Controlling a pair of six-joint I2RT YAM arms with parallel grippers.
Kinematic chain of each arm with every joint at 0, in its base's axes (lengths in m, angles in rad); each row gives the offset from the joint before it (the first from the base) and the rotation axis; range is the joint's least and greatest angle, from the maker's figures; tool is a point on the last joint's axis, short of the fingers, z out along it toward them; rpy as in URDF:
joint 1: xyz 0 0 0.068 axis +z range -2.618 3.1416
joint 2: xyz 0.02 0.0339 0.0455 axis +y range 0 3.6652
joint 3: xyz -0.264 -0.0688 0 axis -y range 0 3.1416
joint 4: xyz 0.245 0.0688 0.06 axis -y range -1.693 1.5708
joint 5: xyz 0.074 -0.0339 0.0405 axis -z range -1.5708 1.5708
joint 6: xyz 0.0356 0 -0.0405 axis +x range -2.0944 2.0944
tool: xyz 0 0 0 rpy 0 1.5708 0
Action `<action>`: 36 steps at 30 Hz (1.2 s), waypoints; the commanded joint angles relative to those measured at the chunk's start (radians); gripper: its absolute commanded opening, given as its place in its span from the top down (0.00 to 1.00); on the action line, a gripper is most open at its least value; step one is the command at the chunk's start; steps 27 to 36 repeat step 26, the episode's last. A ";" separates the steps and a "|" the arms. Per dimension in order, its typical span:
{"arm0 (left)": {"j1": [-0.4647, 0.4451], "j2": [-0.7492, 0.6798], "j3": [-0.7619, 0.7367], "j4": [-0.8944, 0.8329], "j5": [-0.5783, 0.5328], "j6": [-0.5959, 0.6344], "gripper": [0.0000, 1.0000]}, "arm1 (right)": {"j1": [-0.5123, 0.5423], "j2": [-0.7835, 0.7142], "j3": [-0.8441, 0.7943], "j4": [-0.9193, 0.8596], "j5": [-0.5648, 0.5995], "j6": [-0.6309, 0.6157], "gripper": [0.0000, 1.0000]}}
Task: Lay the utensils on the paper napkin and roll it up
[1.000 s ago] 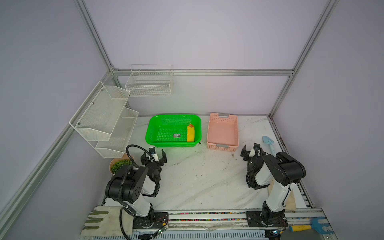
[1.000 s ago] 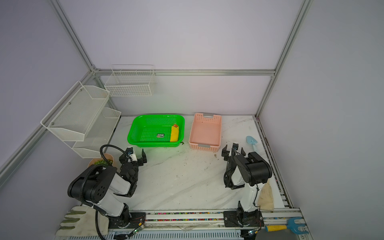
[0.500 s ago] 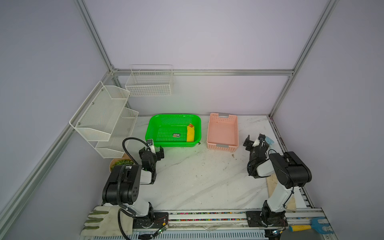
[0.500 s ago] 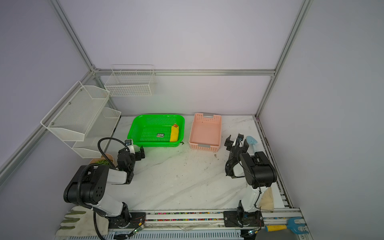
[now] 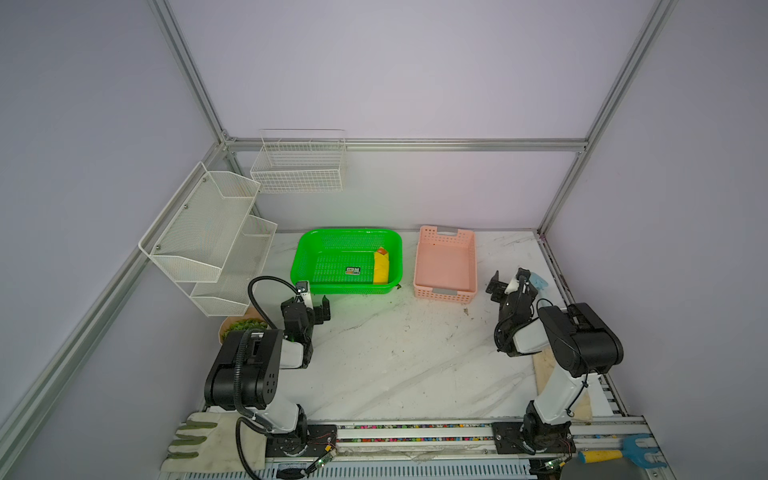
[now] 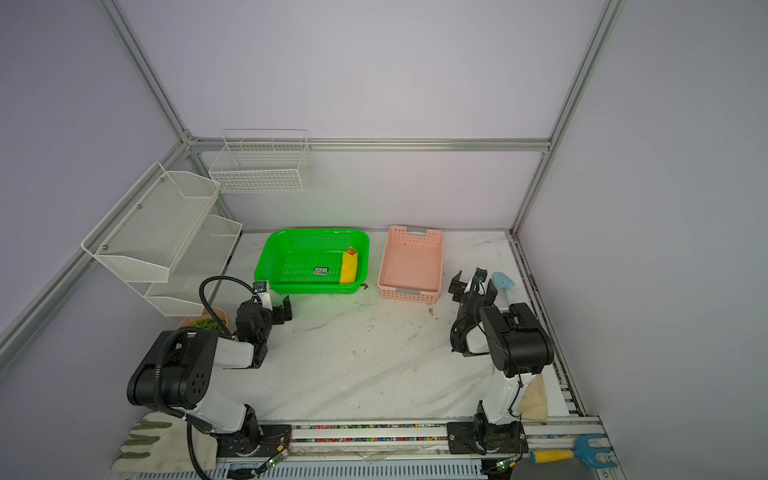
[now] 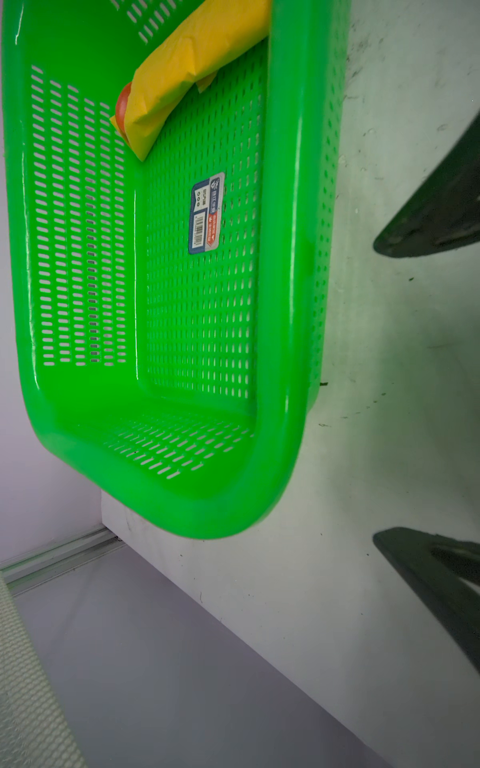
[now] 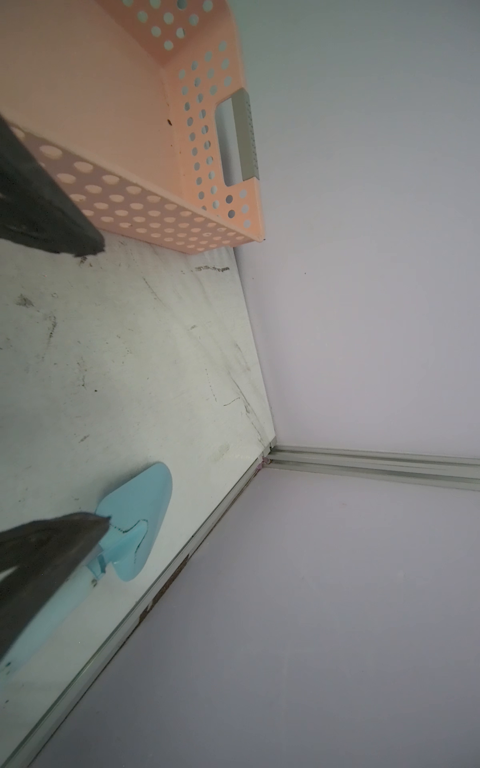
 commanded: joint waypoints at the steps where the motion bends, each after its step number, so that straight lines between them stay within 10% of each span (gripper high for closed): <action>1: 0.003 -0.022 0.034 0.037 0.012 -0.011 0.00 | -0.001 -0.007 -0.002 0.011 -0.006 0.002 0.03; 36: 0.003 -0.019 0.034 0.042 0.026 0.000 0.00 | 0.000 -0.008 -0.001 0.011 -0.007 0.000 0.03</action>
